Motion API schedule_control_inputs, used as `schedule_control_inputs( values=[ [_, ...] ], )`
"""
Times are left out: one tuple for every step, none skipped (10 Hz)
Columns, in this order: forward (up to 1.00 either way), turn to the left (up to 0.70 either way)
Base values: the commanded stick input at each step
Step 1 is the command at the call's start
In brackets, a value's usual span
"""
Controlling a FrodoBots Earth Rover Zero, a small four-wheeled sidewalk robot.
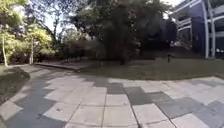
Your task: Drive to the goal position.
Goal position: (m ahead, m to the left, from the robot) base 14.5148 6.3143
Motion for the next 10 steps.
schedule_control_inputs(
  values=[
    [0.5,0.5],
    [0.5,0.5],
    [0.5,0.5],
    [0.5,0.5],
    [0.5,0.5],
    [0.5,0.5],
    [0.5,0.5],
    [0.5,0.5],
    [0.5,0.5],
    [0.5,0.5]
  ],
)
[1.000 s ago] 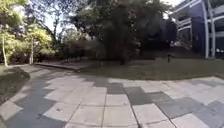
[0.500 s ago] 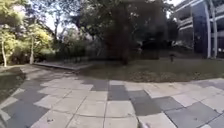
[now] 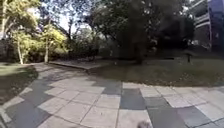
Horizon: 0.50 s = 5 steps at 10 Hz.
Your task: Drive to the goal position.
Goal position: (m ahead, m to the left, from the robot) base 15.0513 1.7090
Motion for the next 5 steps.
schedule_control_inputs(
  values=[
    [0.5,0.5],
    [0.5,0.39],
    [0.5,0.25],
    [0.5,0.0],
    [0.5,0.0]
  ],
)
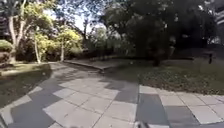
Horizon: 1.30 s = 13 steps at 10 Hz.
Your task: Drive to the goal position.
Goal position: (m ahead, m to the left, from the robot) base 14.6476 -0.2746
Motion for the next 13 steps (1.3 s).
schedule_control_inputs(
  values=[
    [0.5,0.0],
    [0.5,0.0],
    [0.5,0.0],
    [0.5,0.0],
    [0.5,0.0],
    [0.5,0.0],
    [0.5,0.0],
    [0.5,0.0],
    [0.5,0.3],
    [0.5,0.46],
    [0.5,0.5],
    [0.5,0.5],
    [0.5,0.5]
  ],
)
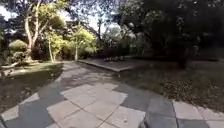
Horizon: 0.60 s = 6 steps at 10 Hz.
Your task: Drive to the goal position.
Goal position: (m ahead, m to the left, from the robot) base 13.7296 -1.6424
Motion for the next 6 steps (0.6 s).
schedule_control_inputs(
  values=[
    [0.5,0.43],
    [0.5,0.14],
    [0.5,0.0],
    [0.5,0.0],
    [0.5,0.0],
    [0.5,0.0]
  ],
)
